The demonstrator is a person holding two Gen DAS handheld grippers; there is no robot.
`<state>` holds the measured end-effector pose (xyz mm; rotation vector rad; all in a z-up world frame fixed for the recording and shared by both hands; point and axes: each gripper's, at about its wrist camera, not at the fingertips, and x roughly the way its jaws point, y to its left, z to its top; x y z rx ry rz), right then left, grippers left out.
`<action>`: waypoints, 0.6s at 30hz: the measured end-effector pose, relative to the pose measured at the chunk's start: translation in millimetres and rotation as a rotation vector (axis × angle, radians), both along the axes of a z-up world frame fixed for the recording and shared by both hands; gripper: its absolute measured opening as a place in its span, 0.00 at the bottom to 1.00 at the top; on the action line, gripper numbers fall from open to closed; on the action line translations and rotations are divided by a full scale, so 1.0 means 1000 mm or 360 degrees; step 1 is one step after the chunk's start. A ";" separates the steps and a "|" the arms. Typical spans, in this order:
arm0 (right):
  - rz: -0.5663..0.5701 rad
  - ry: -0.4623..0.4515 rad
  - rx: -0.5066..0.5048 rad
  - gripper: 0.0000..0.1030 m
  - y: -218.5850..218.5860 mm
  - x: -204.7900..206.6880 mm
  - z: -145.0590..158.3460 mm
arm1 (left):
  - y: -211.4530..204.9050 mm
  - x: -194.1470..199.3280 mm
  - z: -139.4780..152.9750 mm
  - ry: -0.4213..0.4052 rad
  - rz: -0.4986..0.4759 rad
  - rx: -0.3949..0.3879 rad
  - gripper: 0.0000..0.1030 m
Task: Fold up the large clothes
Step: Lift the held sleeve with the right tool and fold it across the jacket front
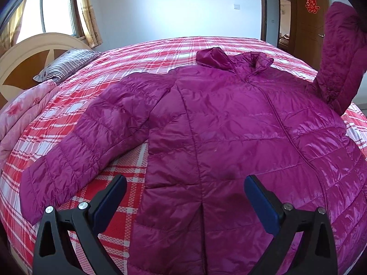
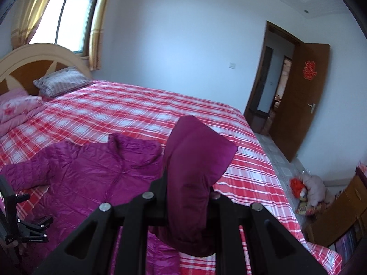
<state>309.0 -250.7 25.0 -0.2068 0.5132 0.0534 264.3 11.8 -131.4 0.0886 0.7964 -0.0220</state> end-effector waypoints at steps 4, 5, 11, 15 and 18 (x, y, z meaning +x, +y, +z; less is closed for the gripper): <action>0.0108 0.0089 -0.0050 0.17 0.033 0.011 -0.021 | 0.009 0.002 0.001 -0.0002 0.0030 -0.0009 0.99; 0.0135 0.0114 -0.0051 0.17 0.041 0.015 -0.027 | 0.011 0.002 0.001 -0.0001 0.0039 -0.0011 0.99; 0.0262 0.0241 -0.0005 0.17 0.086 0.032 -0.068 | 0.026 0.007 0.001 0.0005 0.0083 0.0004 0.99; 0.0314 0.0319 0.0042 0.17 0.108 0.043 -0.094 | 0.035 0.010 0.000 0.0014 0.0110 0.0004 0.99; 0.0336 0.0368 0.0058 0.17 0.118 0.047 -0.109 | 0.043 0.014 -0.003 0.0027 0.0134 -0.0003 0.99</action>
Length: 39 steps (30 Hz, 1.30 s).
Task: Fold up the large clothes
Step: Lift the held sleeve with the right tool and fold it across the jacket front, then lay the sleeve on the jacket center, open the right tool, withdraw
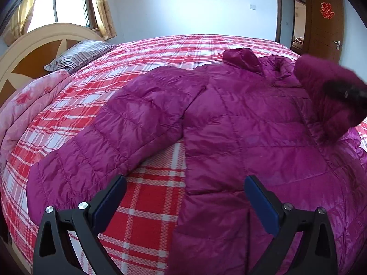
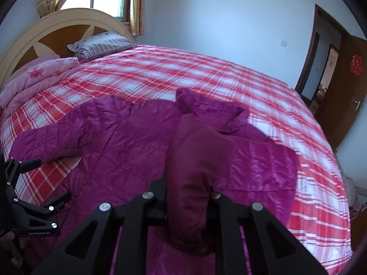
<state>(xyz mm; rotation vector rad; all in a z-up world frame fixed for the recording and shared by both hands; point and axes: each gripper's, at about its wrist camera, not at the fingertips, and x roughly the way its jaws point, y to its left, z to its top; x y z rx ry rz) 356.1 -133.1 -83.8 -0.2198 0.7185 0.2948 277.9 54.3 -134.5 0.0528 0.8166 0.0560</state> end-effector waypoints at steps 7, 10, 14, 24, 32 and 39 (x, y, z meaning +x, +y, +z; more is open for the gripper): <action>0.0141 0.0226 0.0200 0.60 0.010 0.008 -0.038 | 0.007 0.008 0.003 -0.0001 0.0047 0.0022 0.99; 0.0229 0.0219 0.0285 0.72 0.014 -0.003 -0.034 | 0.017 0.008 0.018 -0.0065 0.0140 0.0045 0.99; 0.0297 0.0124 0.0384 0.72 0.010 -0.021 -0.007 | 0.025 0.005 0.043 -0.0176 0.0227 0.0027 0.99; -0.0277 -0.0108 0.0304 0.66 -0.090 0.015 0.014 | -0.080 0.029 0.056 -0.0286 -0.0148 0.0093 0.99; -0.0592 0.0101 0.0280 0.62 -0.165 0.081 -0.049 | -0.137 0.086 -0.003 -0.0143 -0.0238 0.0296 0.99; -0.0576 0.0202 0.0241 0.62 -0.167 0.082 -0.077 | -0.125 0.103 -0.026 0.0035 -0.0206 0.0193 0.99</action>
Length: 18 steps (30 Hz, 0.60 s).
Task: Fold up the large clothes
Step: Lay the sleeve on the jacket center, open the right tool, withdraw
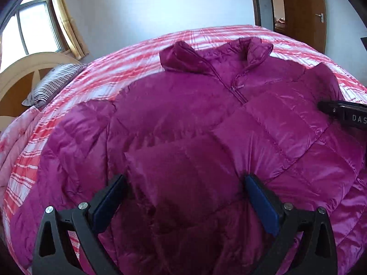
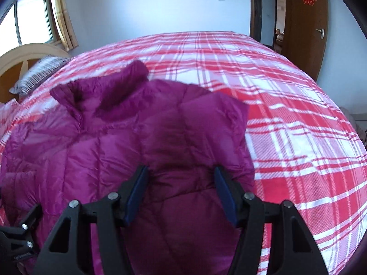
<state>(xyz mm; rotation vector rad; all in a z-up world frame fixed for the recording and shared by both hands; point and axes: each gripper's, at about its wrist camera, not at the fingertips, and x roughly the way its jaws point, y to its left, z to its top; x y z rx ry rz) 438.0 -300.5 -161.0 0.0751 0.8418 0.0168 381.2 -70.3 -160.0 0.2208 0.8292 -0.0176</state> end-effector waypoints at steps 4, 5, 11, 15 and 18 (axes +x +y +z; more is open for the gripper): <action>0.0001 0.0037 -0.0018 0.62 0.001 0.001 -0.005 | 0.002 0.003 -0.005 0.0041 -0.0003 -0.0052 0.99; 0.0006 0.0042 -0.0042 0.62 0.003 0.002 -0.006 | 0.002 0.002 -0.006 0.0047 -0.0002 -0.0072 0.99; 0.0004 0.0045 -0.0131 0.62 0.010 0.001 -0.008 | 0.002 0.001 -0.007 0.0046 -0.0002 -0.0082 0.99; 0.0002 0.0048 -0.0175 0.63 0.013 0.000 -0.010 | 0.004 0.001 -0.008 0.0052 -0.0002 -0.0107 0.99; 0.0002 0.0048 -0.0199 0.63 0.015 0.000 -0.010 | 0.004 0.001 -0.009 0.0051 -0.0002 -0.0112 0.99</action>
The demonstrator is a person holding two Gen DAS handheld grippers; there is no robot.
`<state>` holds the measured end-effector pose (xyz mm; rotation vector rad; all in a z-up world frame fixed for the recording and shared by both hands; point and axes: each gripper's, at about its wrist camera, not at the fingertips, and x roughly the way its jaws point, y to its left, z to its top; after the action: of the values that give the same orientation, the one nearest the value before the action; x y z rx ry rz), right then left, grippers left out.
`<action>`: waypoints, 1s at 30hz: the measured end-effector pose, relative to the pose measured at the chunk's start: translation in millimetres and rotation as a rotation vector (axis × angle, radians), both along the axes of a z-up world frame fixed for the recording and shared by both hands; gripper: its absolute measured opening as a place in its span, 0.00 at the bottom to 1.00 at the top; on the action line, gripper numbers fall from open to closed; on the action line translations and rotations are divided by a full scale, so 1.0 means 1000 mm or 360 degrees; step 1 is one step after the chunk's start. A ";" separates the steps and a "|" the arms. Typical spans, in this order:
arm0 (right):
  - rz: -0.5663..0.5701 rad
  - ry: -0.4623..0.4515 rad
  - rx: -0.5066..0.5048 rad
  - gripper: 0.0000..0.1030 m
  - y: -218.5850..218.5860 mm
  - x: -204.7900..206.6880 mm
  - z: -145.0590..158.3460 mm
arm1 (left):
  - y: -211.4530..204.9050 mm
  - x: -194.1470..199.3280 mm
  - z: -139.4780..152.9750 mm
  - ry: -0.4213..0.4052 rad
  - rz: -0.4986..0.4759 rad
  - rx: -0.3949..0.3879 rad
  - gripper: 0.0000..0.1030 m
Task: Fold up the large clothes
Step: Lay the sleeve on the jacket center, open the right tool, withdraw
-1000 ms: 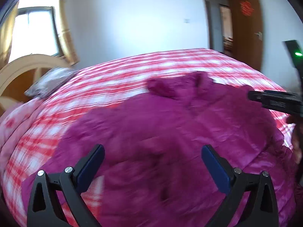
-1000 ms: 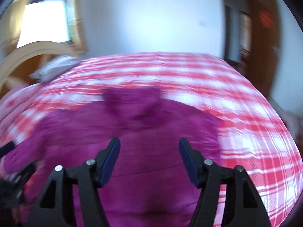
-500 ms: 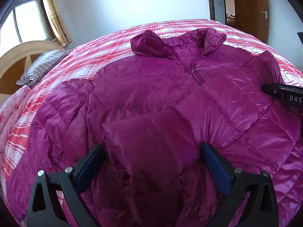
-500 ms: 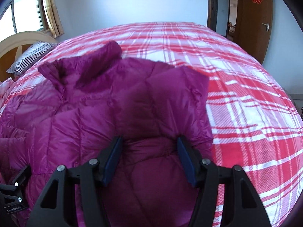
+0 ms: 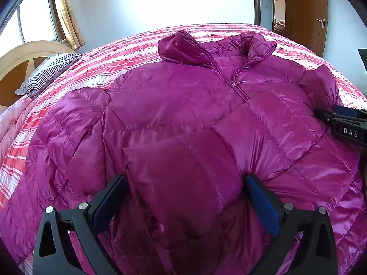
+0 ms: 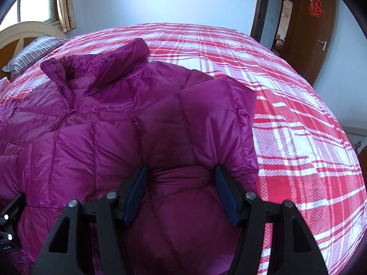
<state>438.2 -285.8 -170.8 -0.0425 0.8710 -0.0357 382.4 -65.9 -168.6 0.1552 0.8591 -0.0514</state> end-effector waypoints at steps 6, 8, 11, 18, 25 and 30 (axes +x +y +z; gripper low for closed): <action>-0.0004 0.0007 -0.0042 0.63 0.004 0.002 0.000 | -0.005 -0.001 -0.001 -0.0026 0.0003 0.0056 0.99; -0.0010 0.0021 -0.0067 0.63 0.008 0.001 0.005 | -0.004 -0.001 -0.001 -0.0027 0.0003 0.0052 0.99; 0.0001 -0.0029 0.0012 0.63 0.018 -0.011 0.024 | -0.002 0.000 -0.001 -0.0018 0.0003 0.0029 0.99; 0.0188 -0.0039 0.0106 0.63 0.065 -0.023 0.036 | 0.000 0.001 -0.001 -0.0008 0.0003 0.0000 0.99; 0.0199 0.0018 0.0070 0.64 0.083 -0.020 -0.001 | 0.001 0.001 -0.002 -0.0002 0.0002 -0.0012 0.99; 0.0195 0.0026 0.0058 0.67 0.082 -0.015 -0.008 | 0.001 0.001 -0.002 0.0001 0.0002 -0.0017 0.99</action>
<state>423.6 -203.4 -179.0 -0.0621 0.8838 0.0950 383.7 -64.7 -170.2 0.1448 0.8597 -0.0548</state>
